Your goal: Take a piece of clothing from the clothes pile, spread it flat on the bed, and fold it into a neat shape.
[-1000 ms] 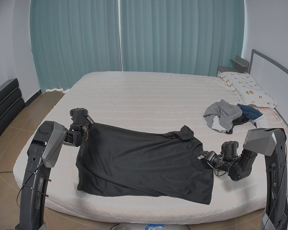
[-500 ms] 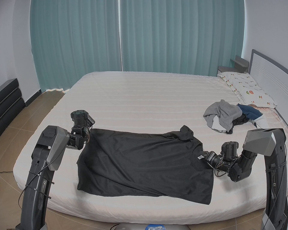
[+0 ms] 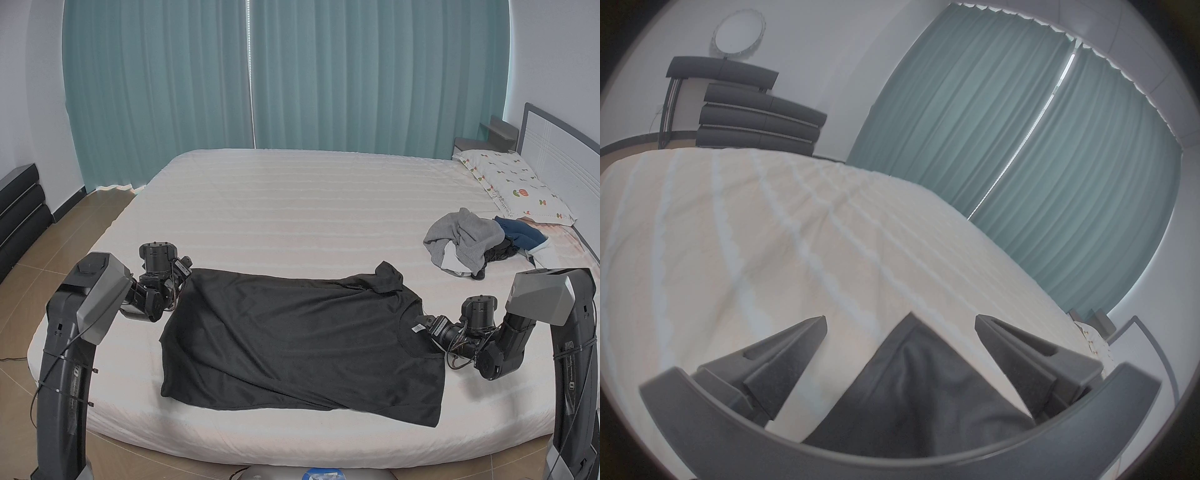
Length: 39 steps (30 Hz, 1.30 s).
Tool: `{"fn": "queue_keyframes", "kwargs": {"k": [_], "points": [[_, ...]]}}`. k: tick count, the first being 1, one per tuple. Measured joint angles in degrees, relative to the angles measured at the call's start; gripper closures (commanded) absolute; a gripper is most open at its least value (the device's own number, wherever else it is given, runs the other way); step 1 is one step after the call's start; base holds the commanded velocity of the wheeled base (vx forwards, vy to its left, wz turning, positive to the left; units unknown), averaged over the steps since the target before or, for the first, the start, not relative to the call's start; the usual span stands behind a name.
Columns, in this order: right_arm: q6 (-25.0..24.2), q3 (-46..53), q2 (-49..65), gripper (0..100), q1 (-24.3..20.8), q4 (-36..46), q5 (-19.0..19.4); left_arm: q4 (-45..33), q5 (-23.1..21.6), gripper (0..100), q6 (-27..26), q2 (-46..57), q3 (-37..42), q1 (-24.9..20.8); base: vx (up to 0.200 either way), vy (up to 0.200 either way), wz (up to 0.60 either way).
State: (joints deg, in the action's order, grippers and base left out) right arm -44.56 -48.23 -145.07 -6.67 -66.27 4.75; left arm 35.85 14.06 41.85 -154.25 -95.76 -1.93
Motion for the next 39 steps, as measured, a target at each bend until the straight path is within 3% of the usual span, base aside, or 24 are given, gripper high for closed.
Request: {"fn": "queue_keyframes", "kwargs": {"k": [10, 19, 26, 30, 34, 39], "points": [[0.06, 1.34, 0.72, 0, 0.06, -2.13, -1.17, 7.47, -7.44, 0, 4.02, 15.14, 28.37, -0.41, 0.000, 0.000, 0.00], [0.50, 3.50, 4.47, 0, -0.50, -1.80, -1.97, 16.80, -13.59, 0, 7.94, 26.58, 53.72, -1.54, -0.200, 0.000, 0.00], [0.71, 6.83, 10.48, 0, -2.10, 2.13, -2.40, 29.37, -17.53, 0, 9.72, 31.01, 72.44, -2.15, -0.171, 0.000, 0.00], [0.24, 10.44, 13.37, 0, -2.93, 2.39, -2.24, 36.10, -18.26, 0, 9.19, 30.27, 77.72, -2.47, 0.000, 0.000, 0.00], [-2.29, 12.92, 14.62, 0, -3.52, 1.16, -1.96, 39.55, -17.85, 0, 5.17, 27.16, 79.67, -2.71, 0.000, 0.000, 0.00], [-4.27, 14.17, 12.71, 0, -3.89, -2.95, -1.54, 42.20, -13.85, 0, 3.28, 22.93, 78.97, -4.60, 0.000, 0.000, 0.00]]}}
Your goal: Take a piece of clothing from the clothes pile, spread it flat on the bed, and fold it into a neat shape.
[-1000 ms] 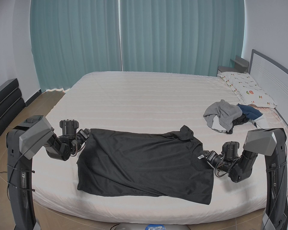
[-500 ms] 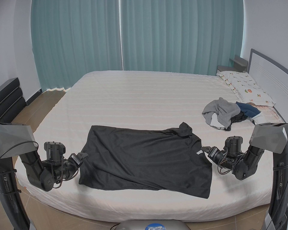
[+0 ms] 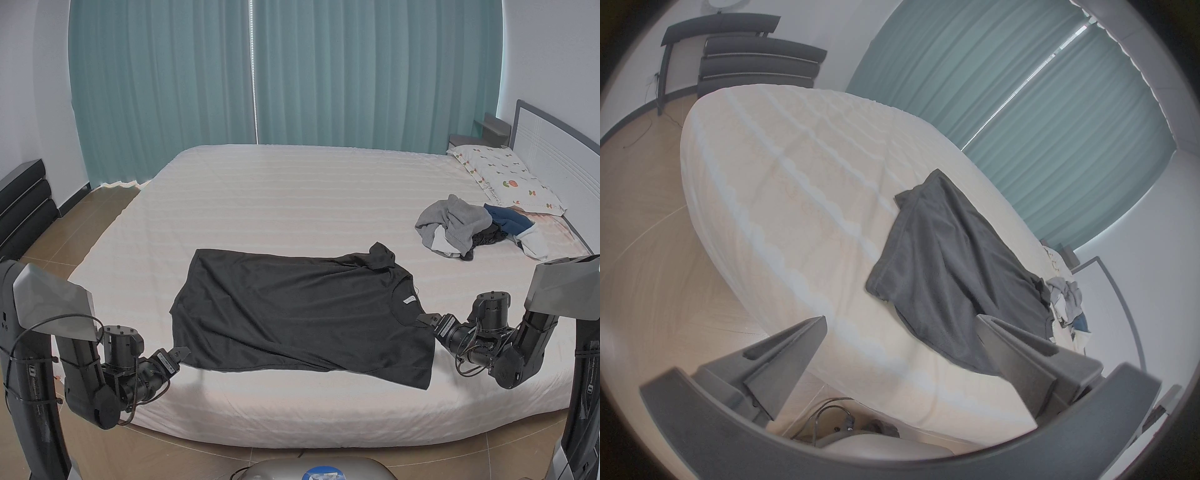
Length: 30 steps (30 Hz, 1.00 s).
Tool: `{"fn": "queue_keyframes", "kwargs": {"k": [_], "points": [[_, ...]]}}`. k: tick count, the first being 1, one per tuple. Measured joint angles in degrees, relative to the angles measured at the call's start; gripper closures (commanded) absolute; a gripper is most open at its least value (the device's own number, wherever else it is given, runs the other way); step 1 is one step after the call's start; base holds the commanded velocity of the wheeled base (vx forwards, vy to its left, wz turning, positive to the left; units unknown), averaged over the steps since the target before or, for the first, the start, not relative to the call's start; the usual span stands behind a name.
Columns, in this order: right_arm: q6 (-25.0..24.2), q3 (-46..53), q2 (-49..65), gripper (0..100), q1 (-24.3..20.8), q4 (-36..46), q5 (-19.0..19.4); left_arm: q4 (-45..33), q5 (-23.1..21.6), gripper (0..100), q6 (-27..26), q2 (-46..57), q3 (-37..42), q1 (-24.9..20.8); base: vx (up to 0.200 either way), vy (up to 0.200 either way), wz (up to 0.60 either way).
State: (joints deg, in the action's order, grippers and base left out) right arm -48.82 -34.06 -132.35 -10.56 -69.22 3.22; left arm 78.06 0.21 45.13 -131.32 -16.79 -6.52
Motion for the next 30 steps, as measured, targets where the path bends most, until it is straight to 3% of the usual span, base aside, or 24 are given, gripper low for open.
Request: {"fn": "queue_keyframes", "kwargs": {"k": [9, 17, 18, 25, 30], "points": [[-0.79, -0.33, -3.58, 0, -0.24, -1.56, 1.01, 0.55, 5.42, 0, 0.17, -5.23, -6.91, -3.29, 0.000, 0.000, 0.00], [-0.93, -0.45, -4.36, 0, -0.44, -1.78, 1.34, 0.30, 5.80, 0, 5.91, -6.50, -10.72, -3.36, 0.000, 0.000, 0.00], [-0.93, -0.45, -4.39, 0, -0.46, -1.78, 1.34, 0.17, 5.81, 100, 5.91, -6.56, -10.83, -3.36, 0.000, 0.000, 0.00], [-0.93, -0.44, -4.44, 0, -0.46, -1.78, 1.23, -2.76, 6.25, 100, 1.58, -6.74, -9.75, -3.17, 0.000, 0.000, 0.00], [-0.90, -0.28, -4.36, 0, -0.46, -1.80, 1.18, -3.12, 6.50, 100, 0.96, -6.56, -9.09, -0.23, 0.000, 0.000, 0.00]]}}
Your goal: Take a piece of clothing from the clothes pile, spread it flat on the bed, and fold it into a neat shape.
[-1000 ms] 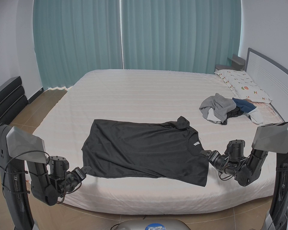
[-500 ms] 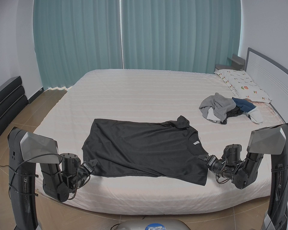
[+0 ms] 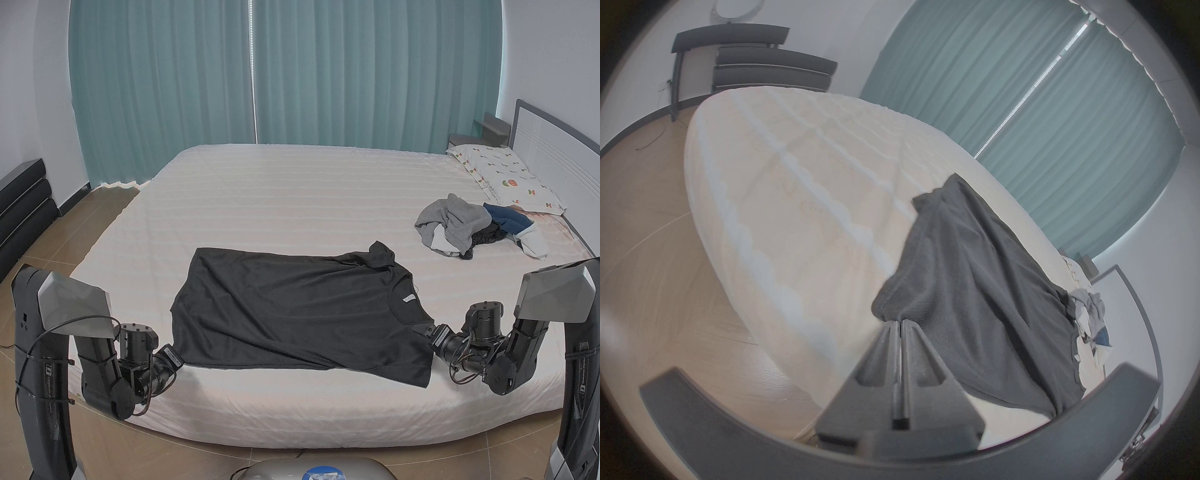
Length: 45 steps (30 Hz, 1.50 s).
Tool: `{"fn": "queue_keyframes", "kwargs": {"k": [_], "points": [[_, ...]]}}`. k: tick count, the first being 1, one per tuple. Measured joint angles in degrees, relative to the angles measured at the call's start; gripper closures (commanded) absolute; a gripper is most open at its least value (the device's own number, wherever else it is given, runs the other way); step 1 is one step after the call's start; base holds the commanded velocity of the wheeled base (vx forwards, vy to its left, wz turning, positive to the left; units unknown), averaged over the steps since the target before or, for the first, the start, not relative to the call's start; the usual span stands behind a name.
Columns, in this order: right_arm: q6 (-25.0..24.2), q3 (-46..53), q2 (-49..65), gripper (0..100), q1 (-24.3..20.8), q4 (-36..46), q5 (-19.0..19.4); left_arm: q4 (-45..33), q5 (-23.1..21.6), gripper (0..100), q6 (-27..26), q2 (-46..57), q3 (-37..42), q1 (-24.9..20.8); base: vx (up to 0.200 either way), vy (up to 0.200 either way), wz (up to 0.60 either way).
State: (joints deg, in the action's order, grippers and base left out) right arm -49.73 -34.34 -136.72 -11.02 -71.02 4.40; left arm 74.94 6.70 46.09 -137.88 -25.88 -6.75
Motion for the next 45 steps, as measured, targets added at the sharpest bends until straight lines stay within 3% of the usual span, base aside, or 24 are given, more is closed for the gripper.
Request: {"fn": "queue_keyframes", "kwargs": {"k": [6, 15, 26, 27, 45], "points": [[0.16, 0.46, -0.05, 0, 0.06, -1.84, -0.09, -0.09, 0.43, 100, -0.09, 2.38, 2.46, 3.10, 0.000, 0.000, 0.00], [0.29, 1.22, -0.30, 0, -0.13, -2.44, -0.13, 0.26, 0.46, 100, -2.82, 6.75, 7.73, 3.75, 0.000, 0.000, 0.00], [0.90, -3.41, -2.51, 0, -0.91, 1.80, -0.63, 0.57, -0.11, 100, -0.09, 7.19, 8.58, 4.04, 0.000, 0.000, 0.00], [0.93, -4.02, -2.62, 100, -0.90, 2.49, -0.63, 0.61, -0.13, 100, -0.02, 7.19, 8.58, 4.04, 0.000, 0.000, 0.00], [1.06, -25.75, -5.81, 100, 1.21, 12.37, -1.84, 4.28, -0.26, 100, 2.84, 5.79, 7.20, 3.95, 0.000, 0.000, 0.00]]}}
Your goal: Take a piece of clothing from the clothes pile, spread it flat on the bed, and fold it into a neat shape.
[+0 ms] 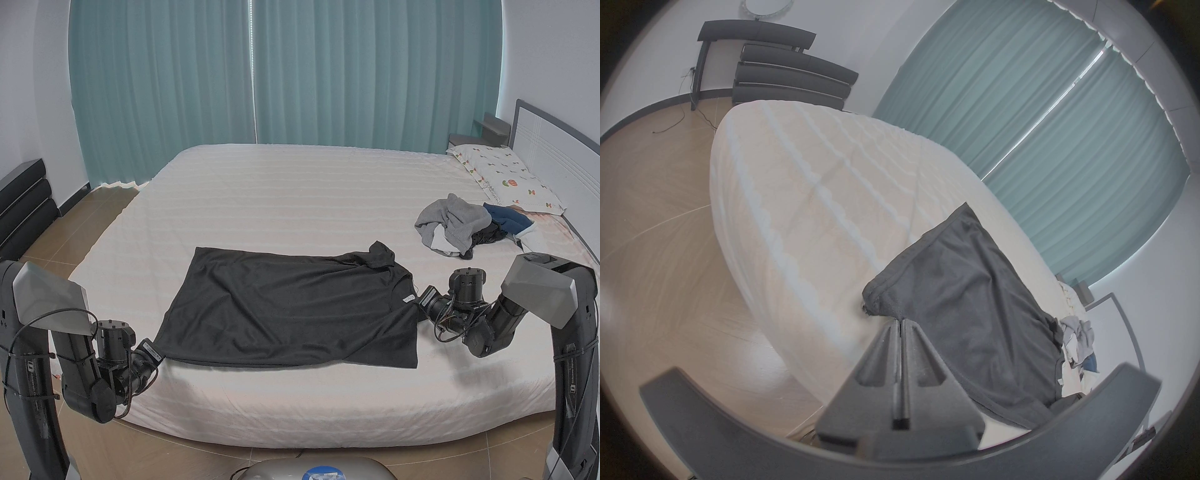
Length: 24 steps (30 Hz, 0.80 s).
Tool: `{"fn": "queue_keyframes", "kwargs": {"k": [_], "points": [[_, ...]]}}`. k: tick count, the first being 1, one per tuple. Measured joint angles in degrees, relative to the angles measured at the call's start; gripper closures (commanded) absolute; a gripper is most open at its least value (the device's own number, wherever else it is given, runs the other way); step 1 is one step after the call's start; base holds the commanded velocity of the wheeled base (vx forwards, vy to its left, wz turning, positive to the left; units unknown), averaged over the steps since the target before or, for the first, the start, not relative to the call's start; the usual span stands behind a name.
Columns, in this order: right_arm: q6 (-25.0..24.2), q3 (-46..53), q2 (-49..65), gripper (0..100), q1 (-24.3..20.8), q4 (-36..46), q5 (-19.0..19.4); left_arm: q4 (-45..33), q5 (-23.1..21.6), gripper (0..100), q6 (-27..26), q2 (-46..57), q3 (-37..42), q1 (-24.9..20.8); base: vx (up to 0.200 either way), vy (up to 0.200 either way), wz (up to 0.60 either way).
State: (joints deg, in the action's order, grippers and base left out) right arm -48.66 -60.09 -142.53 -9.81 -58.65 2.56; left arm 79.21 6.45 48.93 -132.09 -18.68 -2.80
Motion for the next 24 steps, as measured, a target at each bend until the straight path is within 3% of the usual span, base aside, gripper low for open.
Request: {"fn": "queue_keyframes", "kwargs": {"k": [5, 6, 16, 24], "points": [[-0.02, -6.19, -3.78, 100, 0.04, -0.06, -0.82, 5.17, 0.20, 100, 0.55, -2.65, -0.41, 0.00, 0.000, 0.000, 0.00], [-0.02, -7.14, -4.63, 0, 0.04, -0.28, -1.26, 5.79, 0.22, 100, 0.61, -3.28, -0.45, 0.00, 0.000, 0.000, 0.00], [0.50, -8.57, -8.52, 0, 0.43, -6.57, -1.23, 6.64, 0.37, 100, 0.66, -6.08, -0.94, -0.15, 0.000, 0.000, 0.00], [2.94, 3.58, -2.43, 0, 2.96, -9.53, 6.63, 6.64, 0.41, 100, 0.55, -6.64, -0.91, -0.26, 0.000, 0.000, 0.00]]}}
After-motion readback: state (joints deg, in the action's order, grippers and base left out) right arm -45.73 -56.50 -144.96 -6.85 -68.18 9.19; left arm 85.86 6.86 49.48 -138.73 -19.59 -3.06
